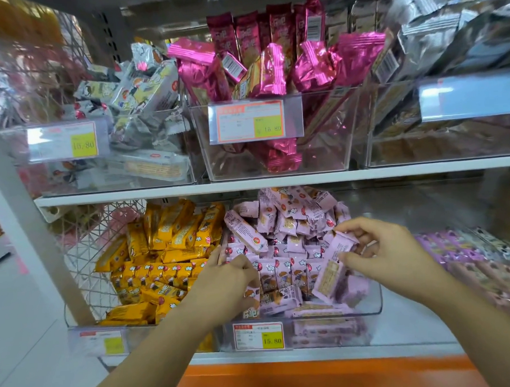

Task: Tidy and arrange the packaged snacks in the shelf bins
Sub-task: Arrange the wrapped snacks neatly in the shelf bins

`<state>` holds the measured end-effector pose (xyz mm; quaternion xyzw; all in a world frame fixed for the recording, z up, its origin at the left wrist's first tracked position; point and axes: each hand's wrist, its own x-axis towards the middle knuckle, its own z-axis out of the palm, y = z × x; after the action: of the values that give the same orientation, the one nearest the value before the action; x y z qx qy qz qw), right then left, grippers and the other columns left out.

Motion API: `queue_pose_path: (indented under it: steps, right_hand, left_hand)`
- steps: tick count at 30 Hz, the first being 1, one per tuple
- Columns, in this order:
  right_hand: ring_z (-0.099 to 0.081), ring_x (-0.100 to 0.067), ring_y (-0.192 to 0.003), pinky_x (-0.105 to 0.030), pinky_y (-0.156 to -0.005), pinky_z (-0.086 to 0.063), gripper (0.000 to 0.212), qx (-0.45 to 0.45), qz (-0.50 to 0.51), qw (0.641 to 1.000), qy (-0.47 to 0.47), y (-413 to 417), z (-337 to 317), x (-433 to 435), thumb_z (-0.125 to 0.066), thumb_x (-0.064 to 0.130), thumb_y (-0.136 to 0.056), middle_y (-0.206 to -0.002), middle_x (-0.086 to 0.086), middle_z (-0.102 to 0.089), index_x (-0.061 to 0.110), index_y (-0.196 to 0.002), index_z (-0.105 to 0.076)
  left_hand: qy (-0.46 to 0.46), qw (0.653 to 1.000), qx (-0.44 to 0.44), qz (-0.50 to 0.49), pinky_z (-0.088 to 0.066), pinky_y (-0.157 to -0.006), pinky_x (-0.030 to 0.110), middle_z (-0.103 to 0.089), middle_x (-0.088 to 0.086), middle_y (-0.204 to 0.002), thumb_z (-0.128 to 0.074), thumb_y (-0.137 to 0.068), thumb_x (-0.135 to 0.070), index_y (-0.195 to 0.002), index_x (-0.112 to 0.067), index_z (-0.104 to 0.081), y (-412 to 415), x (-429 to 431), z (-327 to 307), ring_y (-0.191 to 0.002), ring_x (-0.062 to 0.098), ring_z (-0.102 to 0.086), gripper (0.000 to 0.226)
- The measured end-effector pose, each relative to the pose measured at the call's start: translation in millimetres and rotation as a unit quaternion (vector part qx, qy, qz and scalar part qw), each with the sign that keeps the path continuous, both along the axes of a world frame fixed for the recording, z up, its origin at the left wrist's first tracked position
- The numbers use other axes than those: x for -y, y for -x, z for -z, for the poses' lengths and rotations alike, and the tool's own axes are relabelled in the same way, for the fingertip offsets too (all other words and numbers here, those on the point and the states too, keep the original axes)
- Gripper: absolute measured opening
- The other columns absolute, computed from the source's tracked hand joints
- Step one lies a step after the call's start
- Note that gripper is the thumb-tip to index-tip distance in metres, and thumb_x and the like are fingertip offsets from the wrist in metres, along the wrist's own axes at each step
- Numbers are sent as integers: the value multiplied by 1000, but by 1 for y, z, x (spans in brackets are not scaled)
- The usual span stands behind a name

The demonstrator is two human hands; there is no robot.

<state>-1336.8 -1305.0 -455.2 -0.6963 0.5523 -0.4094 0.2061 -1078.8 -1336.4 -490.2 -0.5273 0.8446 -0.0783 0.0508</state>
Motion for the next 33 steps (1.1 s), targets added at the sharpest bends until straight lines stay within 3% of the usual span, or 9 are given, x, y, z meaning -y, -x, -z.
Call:
queue_pose_path:
  steps: [10,13,15,17,20,22,26,29,33]
  right_hand:
    - [-41,-6,-46,-16,-47,-34,37,-44,-33,996,-66,-14,12,2,-81,37,-68,-61,5,-48,18,-78,-52]
    - [-54,-23,-54,-34,-55,-45,38,41,-24,996,-73,-21,15,5,-80,35,-71,-63,2,-61,18,-73,-46]
    - [-48,-15,-45,-30,-50,-40,34,97,-25,991,-84,-28,16,7,-76,27,-77,-54,12,-54,18,-77,-44]
    - [-55,-13,-45,-25,-49,-43,24,147,-39,981,-120,-38,15,7,-72,23,-82,-70,12,-59,22,-89,-49]
    - [-66,-20,-56,-26,-57,-52,10,178,-77,965,-175,-48,15,8,-66,24,-88,-95,-1,-62,24,-95,-59]
    - [-69,-22,-64,-32,-69,-57,7,172,-101,959,-201,-51,14,9,-62,22,-90,-104,-1,-63,24,-97,-61]
    - [-65,-14,-69,-36,-80,-57,22,126,-110,964,-207,-48,8,9,-55,11,-91,-100,0,-66,29,-103,-59]
    - [-68,-14,-77,-33,-78,-57,25,109,-117,967,-196,-44,5,6,-54,3,-90,-100,3,-69,25,-97,-63]
    - [-65,-17,-69,-36,-73,-56,14,185,-94,964,-165,-45,5,7,-61,7,-88,-90,-3,-71,20,-92,-66]
  left_hand:
    - [-29,998,-57,-3,9,-118,44,-55,-13,-120,-59,-89,-38,-108,-31,-48,-1,-6,-1,-106,9,-56,23]
    - [-44,996,-79,-6,6,-120,42,-54,-13,-126,-61,-89,-36,-116,-31,-44,-5,-6,-3,-105,9,-57,32]
    - [-54,993,-101,-12,5,-120,40,-54,-10,-131,-63,-89,-35,-125,-33,-42,-9,-6,-6,-116,12,-53,42]
    - [-59,989,-133,-18,5,-120,36,-55,-9,-131,-63,-89,-35,-132,-34,-41,-13,-6,-9,-119,12,-50,49]
    - [-62,983,-174,-14,0,-119,31,-60,-13,-85,-63,-89,-35,-132,-31,-48,-16,-9,-13,-83,0,-51,46]
    - [-65,973,-218,-25,-18,-116,30,-52,-12,-68,-64,-88,-37,-128,-32,-52,-20,-12,-16,-75,2,-50,41]
    - [-40,948,-314,-27,-40,-84,10,-58,-15,-116,-63,-88,-40,-122,-37,-54,-30,-20,-22,-94,-2,-53,36]
    - [-30,924,-380,-26,-44,-72,8,-53,-28,-113,-63,-89,-34,-118,-37,-54,-36,-25,-23,-63,-6,-51,31]
    - [-2,876,-481,-47,-50,-79,17,-62,-27,-106,-66,-85,-37,-116,-43,-56,-40,-21,-12,-93,-3,-59,34]
